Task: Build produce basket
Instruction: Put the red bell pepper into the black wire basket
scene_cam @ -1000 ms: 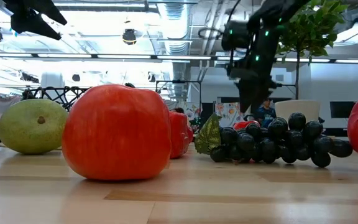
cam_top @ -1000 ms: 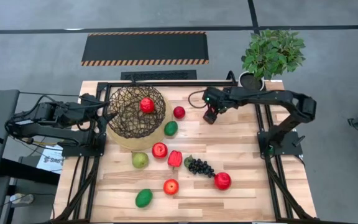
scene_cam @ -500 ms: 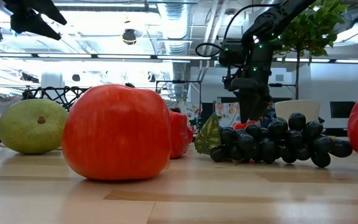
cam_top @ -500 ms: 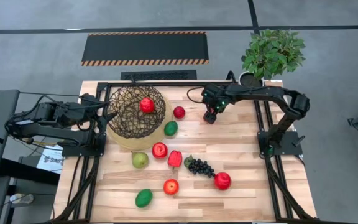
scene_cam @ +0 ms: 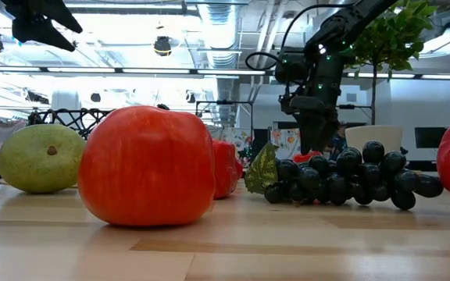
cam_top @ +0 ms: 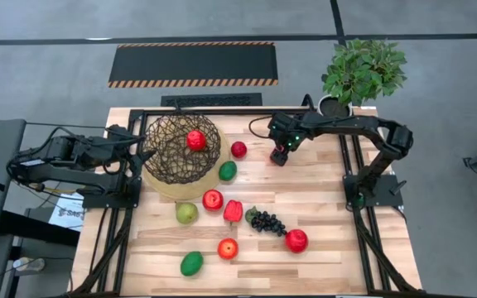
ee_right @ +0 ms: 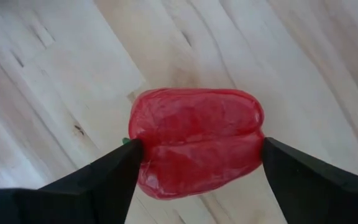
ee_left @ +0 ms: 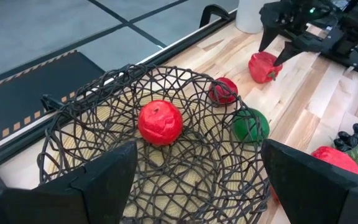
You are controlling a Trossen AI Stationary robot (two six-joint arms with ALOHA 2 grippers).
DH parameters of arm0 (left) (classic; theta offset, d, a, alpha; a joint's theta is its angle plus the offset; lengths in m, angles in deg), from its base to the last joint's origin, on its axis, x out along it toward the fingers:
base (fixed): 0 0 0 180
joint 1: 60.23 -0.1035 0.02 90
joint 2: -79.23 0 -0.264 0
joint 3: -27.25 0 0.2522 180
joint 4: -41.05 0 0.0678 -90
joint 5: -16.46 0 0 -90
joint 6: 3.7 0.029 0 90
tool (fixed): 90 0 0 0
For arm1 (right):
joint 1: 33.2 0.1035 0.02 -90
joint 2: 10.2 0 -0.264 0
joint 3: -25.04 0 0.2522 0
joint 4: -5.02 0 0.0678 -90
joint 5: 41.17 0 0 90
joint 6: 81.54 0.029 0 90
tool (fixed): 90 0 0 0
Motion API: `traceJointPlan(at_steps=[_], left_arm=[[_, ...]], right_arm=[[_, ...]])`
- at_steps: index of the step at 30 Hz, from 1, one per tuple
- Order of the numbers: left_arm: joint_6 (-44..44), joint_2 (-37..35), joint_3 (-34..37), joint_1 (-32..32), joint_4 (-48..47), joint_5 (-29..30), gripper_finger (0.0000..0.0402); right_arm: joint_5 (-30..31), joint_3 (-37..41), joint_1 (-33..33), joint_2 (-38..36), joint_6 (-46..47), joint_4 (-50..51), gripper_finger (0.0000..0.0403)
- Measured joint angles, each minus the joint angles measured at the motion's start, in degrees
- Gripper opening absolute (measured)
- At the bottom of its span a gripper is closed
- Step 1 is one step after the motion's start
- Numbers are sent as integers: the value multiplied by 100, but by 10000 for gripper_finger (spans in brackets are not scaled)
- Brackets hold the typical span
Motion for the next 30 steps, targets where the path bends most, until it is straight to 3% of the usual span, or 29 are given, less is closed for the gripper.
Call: traceJointPlan(at_steps=[30], left_arm=[[-11, 1, 0, 0, -19, -1, 330]], right_arm=[[4, -22, 601, -355, 255, 3, 111]])
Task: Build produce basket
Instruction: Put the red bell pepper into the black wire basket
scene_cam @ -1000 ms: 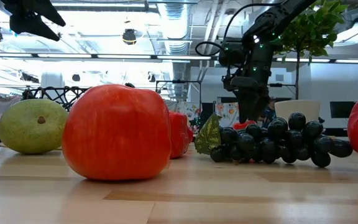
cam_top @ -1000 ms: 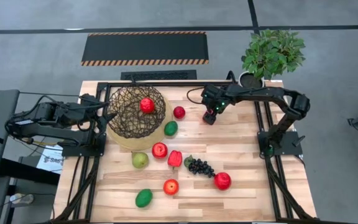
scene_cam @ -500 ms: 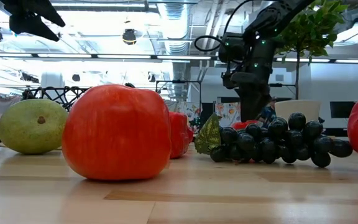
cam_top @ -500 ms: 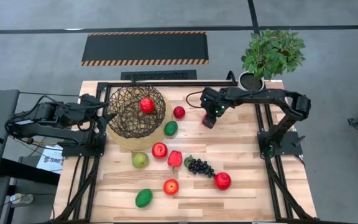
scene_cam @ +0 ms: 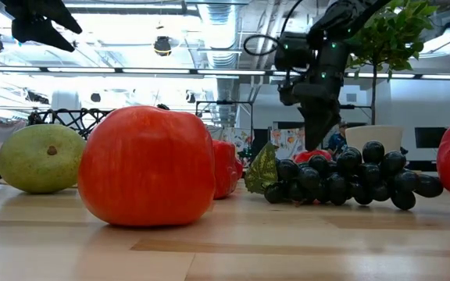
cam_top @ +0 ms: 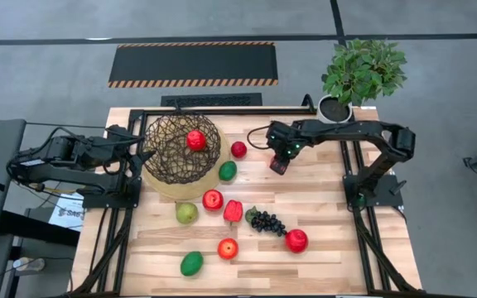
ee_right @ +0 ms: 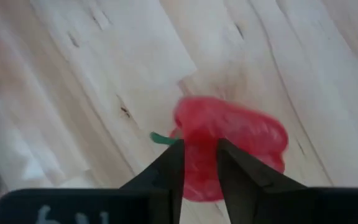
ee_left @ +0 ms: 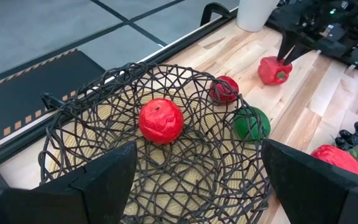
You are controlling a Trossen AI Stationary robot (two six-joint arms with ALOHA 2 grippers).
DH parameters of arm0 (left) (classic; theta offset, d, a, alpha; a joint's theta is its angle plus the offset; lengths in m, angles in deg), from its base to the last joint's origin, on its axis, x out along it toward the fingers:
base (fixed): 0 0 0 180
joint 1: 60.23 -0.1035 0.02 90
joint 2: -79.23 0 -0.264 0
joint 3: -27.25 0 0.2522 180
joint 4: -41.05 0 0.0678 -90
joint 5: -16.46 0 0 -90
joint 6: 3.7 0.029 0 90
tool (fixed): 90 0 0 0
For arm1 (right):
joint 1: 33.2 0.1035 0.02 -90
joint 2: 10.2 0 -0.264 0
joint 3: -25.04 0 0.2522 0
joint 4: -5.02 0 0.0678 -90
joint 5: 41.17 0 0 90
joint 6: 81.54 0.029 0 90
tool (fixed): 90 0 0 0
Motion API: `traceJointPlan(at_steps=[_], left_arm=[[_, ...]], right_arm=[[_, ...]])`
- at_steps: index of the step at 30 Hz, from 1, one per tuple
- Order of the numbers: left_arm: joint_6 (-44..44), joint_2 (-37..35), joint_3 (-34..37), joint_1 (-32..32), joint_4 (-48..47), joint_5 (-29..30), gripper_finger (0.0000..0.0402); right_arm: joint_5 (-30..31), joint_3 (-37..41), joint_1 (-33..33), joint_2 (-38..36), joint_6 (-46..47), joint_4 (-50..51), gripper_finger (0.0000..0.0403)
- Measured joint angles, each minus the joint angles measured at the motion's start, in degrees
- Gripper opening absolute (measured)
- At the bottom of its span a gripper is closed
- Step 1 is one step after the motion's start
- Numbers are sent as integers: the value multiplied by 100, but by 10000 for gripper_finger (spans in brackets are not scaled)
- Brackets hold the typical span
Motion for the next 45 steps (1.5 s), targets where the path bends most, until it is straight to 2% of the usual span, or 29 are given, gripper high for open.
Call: traceJointPlan(at_steps=[3, 6, 9, 15, 18, 22, 27, 33, 38, 45], left_arm=[[0, -2, 0, 0, 0, -1, 330], [0, -2, 0, 0, 0, -1, 330], [0, -2, 0, 0, 0, -2, 330], [0, -1, 0, 0, 0, -2, 330], [0, 0, 0, 0, 0, 0, 330], [1, -2, 0, 0, 0, 0, 330], [0, -2, 0, 0, -2, -7, 330], [1, -1, 0, 0, -14, -10, 330], [2, -2, 0, 0, -24, -1, 330], [2, -2, 0, 0, -26, 2, 330]], right_arm=[[-2, -152, 132, -170, -142, -14, 110], [-4, -307, 253, -331, -626, 132, 129], [-2, -410, 329, -446, -1321, 342, 171], [30, -422, 364, -478, -2803, 600, 290], [315, -421, 357, -330, -3330, 666, 333], [938, -422, 351, -141, -4166, 684, 369], [1025, -427, 262, 141, -4315, 661, 387], [942, -422, 194, 454, -4603, 1041, 388], [938, -432, 195, 686, -4869, 756, 385], [898, -428, 202, 1020, -4773, 568, 383]])
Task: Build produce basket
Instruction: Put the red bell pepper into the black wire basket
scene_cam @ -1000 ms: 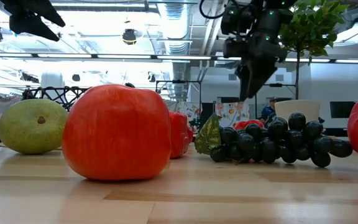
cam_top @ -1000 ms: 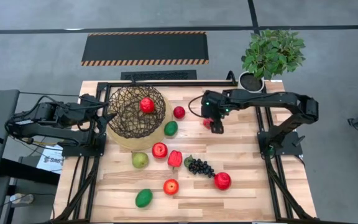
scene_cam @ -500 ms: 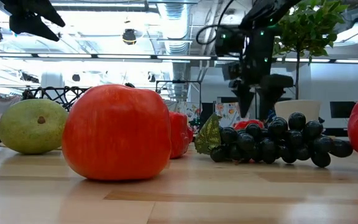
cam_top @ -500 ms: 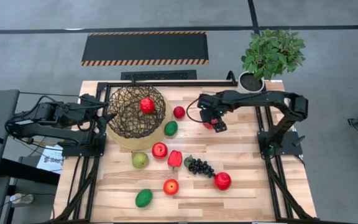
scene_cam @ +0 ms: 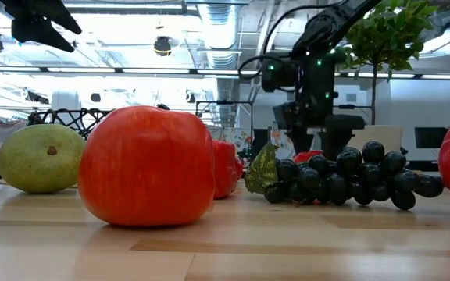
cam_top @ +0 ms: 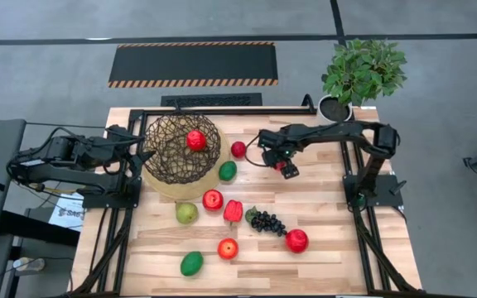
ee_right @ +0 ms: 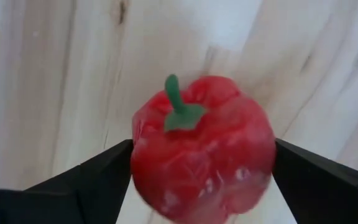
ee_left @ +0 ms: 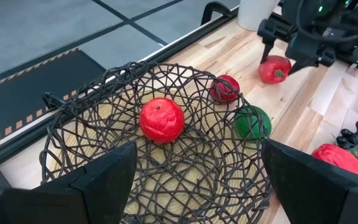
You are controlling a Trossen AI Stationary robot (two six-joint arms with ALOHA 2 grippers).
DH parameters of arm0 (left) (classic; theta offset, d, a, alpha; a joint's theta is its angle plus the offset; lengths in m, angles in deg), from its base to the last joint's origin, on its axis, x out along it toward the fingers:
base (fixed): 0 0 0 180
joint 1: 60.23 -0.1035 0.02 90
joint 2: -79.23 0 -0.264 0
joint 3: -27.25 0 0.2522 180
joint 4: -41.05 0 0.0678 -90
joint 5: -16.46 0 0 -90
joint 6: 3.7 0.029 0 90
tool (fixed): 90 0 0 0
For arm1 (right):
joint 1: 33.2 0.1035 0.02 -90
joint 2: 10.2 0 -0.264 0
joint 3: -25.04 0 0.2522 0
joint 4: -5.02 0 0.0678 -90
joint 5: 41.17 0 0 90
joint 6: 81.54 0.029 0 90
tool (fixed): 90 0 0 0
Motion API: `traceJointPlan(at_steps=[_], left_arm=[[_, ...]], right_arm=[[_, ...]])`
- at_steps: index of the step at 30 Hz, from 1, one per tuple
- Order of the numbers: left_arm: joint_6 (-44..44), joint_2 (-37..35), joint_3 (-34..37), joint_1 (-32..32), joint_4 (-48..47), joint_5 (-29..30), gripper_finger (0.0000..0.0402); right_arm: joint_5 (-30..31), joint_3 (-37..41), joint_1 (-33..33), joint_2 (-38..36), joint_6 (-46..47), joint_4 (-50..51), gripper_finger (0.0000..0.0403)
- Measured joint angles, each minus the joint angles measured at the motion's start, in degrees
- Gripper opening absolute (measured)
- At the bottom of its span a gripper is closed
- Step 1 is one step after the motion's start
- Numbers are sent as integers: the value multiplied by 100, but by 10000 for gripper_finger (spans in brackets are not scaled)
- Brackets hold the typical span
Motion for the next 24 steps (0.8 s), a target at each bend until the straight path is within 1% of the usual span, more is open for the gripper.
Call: traceJointPlan(at_steps=[4, 8, 12, 14, 20, 24], left_arm=[[1, 0, 0, 0, 0, -2, 330], [-1, 0, 0, 0, 0, -2, 330], [-1, 0, 0, 0, 0, -2, 330], [1, 1, 0, 0, 0, -2, 330], [-2, 0, 0, 0, 0, -2, 330], [-43, 0, 0, 0, 0, -2, 330]], right_arm=[[2, -5, 3, 230, 536, 6, 365], [26, -23, 58, 325, 973, -17, 325], [48, 2, 121, 239, 1272, -35, 290], [44, 9, 154, 144, 1469, -45, 285], [-29, 9, 168, -284, 2131, -186, 288], [-398, 7, 195, -743, 2579, -726, 287]])
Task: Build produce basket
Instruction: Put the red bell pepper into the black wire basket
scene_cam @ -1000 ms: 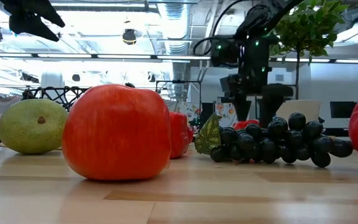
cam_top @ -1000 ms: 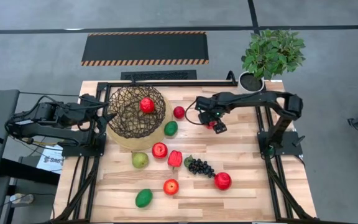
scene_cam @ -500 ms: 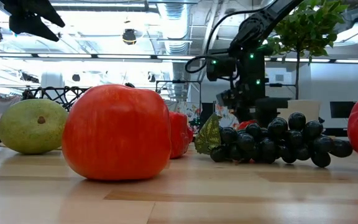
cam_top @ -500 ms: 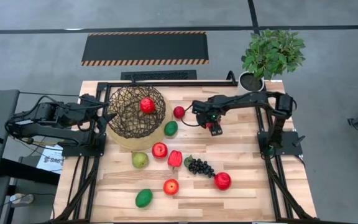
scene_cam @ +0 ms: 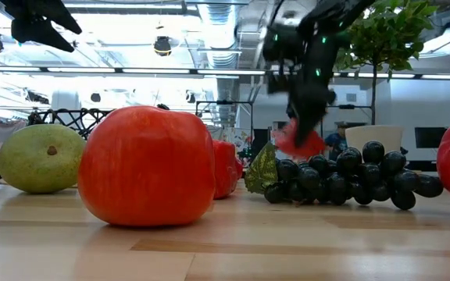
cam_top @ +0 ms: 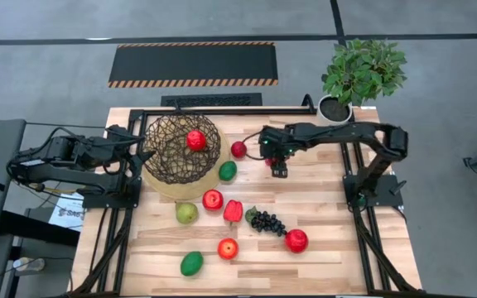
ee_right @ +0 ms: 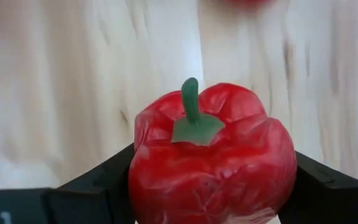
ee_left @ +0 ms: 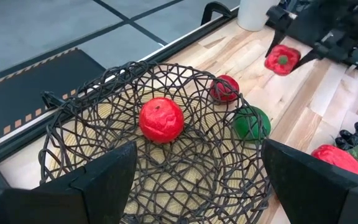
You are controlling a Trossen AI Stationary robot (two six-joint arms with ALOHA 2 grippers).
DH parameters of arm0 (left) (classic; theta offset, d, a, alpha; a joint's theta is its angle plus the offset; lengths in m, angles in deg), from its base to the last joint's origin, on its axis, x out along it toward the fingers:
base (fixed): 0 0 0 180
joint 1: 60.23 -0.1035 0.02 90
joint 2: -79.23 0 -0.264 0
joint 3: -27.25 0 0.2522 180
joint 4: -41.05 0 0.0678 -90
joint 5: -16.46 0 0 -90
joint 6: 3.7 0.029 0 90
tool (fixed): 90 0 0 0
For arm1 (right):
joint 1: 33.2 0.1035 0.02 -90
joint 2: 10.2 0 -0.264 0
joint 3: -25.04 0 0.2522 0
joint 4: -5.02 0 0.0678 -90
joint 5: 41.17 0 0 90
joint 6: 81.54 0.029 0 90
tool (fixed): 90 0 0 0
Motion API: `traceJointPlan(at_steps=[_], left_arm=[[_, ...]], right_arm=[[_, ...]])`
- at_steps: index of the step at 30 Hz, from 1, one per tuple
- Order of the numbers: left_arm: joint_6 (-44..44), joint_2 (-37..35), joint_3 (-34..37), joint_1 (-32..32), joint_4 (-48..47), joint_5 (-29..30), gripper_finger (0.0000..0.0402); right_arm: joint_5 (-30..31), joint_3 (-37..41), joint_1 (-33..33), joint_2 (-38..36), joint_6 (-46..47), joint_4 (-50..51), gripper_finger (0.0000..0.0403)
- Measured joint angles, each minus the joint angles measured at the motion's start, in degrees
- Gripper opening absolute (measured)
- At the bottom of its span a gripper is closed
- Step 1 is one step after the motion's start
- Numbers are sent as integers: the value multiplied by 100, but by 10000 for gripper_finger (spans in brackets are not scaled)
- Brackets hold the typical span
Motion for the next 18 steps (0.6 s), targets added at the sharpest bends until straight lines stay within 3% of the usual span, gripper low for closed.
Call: traceJointPlan(at_steps=[9, 18], left_arm=[[-2, 0, 0, 0, 0, 0, 330], [-2, 0, 0, 0, 0, 0, 330]], right_arm=[[-1117, 0, 114, -1060, 838, -2738, 287], [-2538, -10, 424, -1212, 1734, -6095, 288]])
